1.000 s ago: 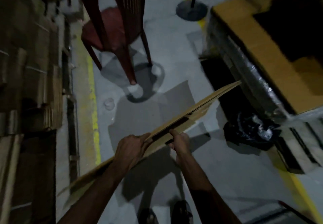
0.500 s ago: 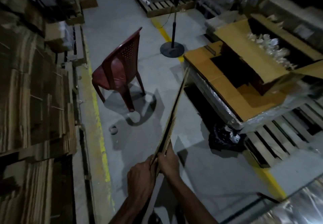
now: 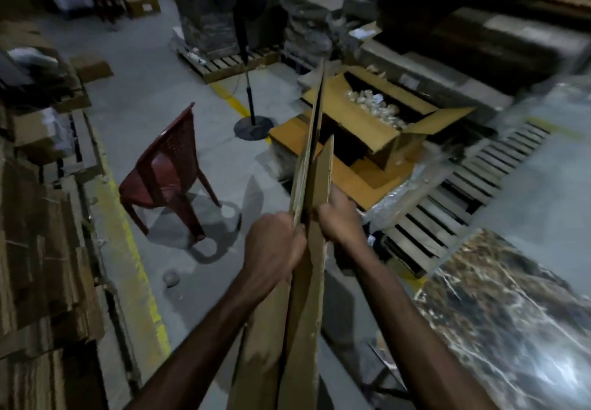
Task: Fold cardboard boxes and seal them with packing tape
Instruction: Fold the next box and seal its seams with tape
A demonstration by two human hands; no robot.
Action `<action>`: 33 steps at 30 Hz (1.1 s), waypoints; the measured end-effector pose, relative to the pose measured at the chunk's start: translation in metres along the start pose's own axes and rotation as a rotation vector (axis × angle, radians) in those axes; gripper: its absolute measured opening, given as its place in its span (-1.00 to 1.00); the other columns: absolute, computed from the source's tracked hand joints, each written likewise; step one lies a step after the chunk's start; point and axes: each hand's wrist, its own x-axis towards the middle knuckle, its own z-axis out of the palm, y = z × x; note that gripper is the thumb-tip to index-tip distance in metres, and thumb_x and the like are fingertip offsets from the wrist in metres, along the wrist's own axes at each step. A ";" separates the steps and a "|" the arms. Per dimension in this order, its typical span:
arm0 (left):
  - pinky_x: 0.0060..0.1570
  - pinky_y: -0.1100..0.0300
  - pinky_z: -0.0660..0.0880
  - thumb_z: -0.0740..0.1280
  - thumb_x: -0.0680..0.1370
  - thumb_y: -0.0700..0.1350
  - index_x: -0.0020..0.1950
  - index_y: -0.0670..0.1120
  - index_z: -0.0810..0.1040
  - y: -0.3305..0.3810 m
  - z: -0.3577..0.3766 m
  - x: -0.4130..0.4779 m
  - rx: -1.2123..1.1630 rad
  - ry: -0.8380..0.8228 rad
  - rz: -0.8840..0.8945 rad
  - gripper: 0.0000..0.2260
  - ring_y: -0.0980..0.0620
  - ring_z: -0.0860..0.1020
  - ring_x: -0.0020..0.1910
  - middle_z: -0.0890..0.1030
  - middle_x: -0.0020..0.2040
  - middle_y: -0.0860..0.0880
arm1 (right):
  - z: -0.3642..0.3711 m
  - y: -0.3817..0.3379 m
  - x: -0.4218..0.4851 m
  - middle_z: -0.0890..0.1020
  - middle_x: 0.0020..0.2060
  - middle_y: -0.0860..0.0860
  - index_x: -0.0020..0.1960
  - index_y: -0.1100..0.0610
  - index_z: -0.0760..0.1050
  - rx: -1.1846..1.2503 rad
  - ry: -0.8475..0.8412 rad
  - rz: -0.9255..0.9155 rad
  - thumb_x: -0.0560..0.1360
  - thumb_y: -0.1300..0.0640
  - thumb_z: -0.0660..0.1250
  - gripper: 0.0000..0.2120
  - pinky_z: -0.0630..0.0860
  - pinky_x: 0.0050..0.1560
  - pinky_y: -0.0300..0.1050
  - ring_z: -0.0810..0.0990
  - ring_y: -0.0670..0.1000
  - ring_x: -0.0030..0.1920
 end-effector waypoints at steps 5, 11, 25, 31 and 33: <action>-0.23 0.08 0.43 0.28 0.57 -0.04 -0.18 -0.16 0.53 0.123 -0.010 -0.020 0.052 -0.094 0.191 -0.79 -0.17 0.55 -0.18 0.58 -0.18 -0.14 | -0.114 -0.007 -0.034 0.67 -0.12 0.00 0.03 -0.06 0.55 -0.051 0.155 -0.098 0.54 0.10 0.25 -0.87 0.61 -0.13 0.03 0.65 0.09 -0.11; -0.45 0.15 0.23 0.31 0.58 -0.13 -0.28 -0.10 0.48 0.275 0.010 -0.072 -0.028 -0.109 0.353 -0.77 -0.03 0.50 -0.33 0.52 -0.31 -0.04 | -0.269 0.015 -0.096 0.64 -0.17 0.06 0.02 0.05 0.53 -0.114 0.321 -0.081 0.56 0.23 0.28 -0.88 0.52 -0.47 -0.13 0.60 0.04 -0.31; -0.19 -0.04 0.50 0.32 0.56 -0.11 -0.16 -0.29 0.52 0.480 0.163 -0.150 -0.026 -0.297 0.527 -0.76 -0.16 0.55 -0.16 0.59 -0.15 -0.19 | -0.536 0.169 -0.245 0.62 -0.04 0.23 0.15 0.30 0.53 -0.080 0.562 0.253 0.48 0.29 0.37 -0.74 0.36 -0.55 -0.26 0.52 0.10 -0.26; -0.34 0.06 0.37 0.33 0.56 -0.10 -0.17 -0.28 0.55 0.500 0.196 -0.152 0.052 -0.404 0.584 -0.75 -0.18 0.57 -0.23 0.59 -0.21 -0.23 | -0.604 0.212 -0.289 0.60 -0.12 0.19 0.04 0.24 0.54 -0.215 0.639 0.417 0.47 0.26 0.43 -0.83 0.37 -0.55 -0.22 0.53 0.09 -0.30; -0.39 0.10 0.25 0.34 0.56 -0.11 -0.20 -0.26 0.54 0.500 0.198 -0.149 0.099 -0.419 0.608 -0.76 -0.10 0.53 -0.30 0.57 -0.25 -0.19 | -0.620 0.225 -0.302 0.59 -0.19 0.16 0.00 0.23 0.53 -0.250 0.690 0.481 0.48 0.29 0.42 -0.88 0.41 -0.52 -0.19 0.54 0.08 -0.31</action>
